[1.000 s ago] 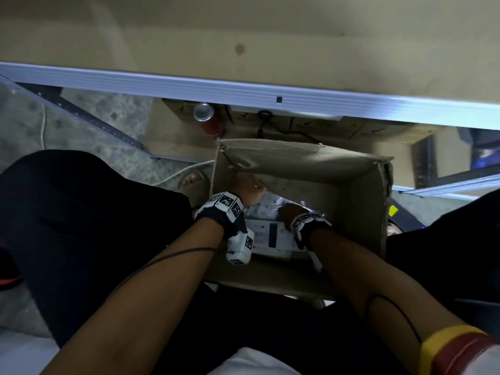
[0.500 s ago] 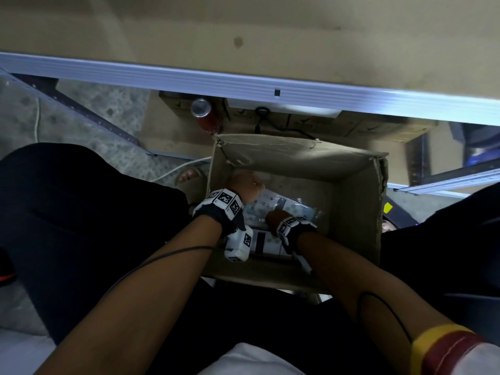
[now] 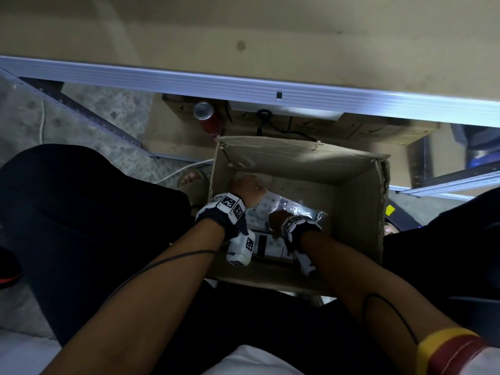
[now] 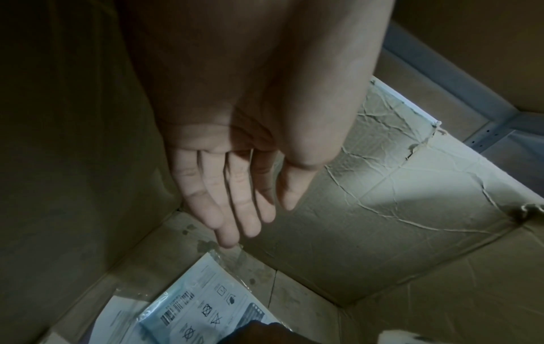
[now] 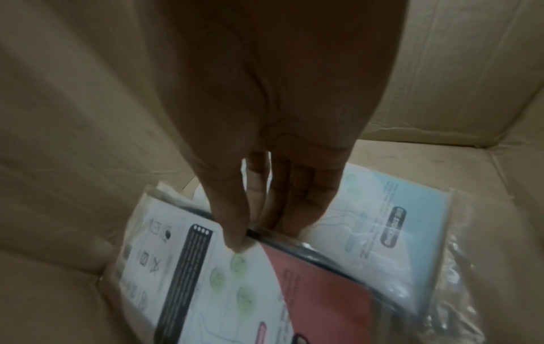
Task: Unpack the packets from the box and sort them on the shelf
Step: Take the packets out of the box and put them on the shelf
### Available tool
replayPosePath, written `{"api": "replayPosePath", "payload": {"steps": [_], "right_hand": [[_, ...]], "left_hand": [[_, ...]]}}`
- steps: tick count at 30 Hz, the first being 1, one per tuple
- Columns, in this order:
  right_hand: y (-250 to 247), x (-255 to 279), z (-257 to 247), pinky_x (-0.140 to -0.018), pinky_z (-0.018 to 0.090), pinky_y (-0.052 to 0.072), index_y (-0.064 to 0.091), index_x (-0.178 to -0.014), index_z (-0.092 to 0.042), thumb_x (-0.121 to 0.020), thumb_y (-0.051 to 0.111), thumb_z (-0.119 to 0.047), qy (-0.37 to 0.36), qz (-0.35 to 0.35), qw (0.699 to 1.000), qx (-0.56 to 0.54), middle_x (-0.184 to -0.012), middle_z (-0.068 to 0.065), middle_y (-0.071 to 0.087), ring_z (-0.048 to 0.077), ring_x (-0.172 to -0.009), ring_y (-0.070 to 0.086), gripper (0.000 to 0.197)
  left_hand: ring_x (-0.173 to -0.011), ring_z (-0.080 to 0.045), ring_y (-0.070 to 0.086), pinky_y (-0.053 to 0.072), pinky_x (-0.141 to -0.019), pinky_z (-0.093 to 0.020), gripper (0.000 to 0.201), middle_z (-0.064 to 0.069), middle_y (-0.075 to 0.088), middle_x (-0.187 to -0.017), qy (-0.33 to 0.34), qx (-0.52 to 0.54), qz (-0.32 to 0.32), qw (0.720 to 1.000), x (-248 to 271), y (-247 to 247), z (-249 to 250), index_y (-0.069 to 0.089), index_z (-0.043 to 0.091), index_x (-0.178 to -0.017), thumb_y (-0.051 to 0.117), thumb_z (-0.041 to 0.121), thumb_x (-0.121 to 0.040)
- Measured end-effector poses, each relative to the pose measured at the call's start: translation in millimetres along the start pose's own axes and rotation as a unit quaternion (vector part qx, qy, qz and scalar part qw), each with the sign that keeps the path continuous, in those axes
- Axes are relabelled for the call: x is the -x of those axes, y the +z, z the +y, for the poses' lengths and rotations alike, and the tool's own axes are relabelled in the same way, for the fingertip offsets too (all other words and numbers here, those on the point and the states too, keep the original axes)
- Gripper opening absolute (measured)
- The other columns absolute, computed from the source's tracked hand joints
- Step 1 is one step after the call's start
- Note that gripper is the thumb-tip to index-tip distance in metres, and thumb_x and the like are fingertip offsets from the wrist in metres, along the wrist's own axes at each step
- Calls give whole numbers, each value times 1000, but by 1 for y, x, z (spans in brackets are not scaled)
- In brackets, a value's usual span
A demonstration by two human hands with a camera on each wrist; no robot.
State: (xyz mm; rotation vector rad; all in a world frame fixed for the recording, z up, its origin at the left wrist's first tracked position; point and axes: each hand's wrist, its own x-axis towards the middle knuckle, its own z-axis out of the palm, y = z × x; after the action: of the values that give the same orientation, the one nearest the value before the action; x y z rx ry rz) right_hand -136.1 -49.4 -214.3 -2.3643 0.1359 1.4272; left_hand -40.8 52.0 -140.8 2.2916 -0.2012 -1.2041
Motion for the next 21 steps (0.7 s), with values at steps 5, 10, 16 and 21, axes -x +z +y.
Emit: {"api": "replayPosePath", "payload": {"steps": [5,10,16,21], "right_hand": [[-5,12,3,-111,35,41,45,-145,-3,-90,72,-20,-16,9,1000,8,-151,15,44,30,-138,44,63],[-27,42,23,-102,38,50,50,-140,-7,-84,77,-22,-6,75,997,-11,-142,13,52,28,-127,55,64],[-62,75,50,-104,39,46,51,-139,-3,-89,70,-25,50,96,994,-10,-146,16,48,33,-129,53,58],[-94,110,58,-94,41,53,68,-109,-5,-88,66,-14,38,154,987,-7,-117,15,67,32,-108,65,23]], "left_hand": [[-118,-34,64,51,-103,-43,34,-20,68,-124,-15,-32,-3,999,-1,2,4,63,-2,-125,53,22,-102],[-122,-35,62,49,-106,-43,33,-21,65,-130,-38,-50,25,998,-8,-5,4,63,-3,-128,50,14,-103],[-128,-33,56,44,-106,-39,39,-19,59,-139,-37,-159,48,986,-10,9,6,60,1,-132,39,23,-107],[-114,-34,64,51,-93,-36,32,-19,66,-126,2,-217,-4,976,-22,29,1,65,1,-120,47,18,-99]]}}
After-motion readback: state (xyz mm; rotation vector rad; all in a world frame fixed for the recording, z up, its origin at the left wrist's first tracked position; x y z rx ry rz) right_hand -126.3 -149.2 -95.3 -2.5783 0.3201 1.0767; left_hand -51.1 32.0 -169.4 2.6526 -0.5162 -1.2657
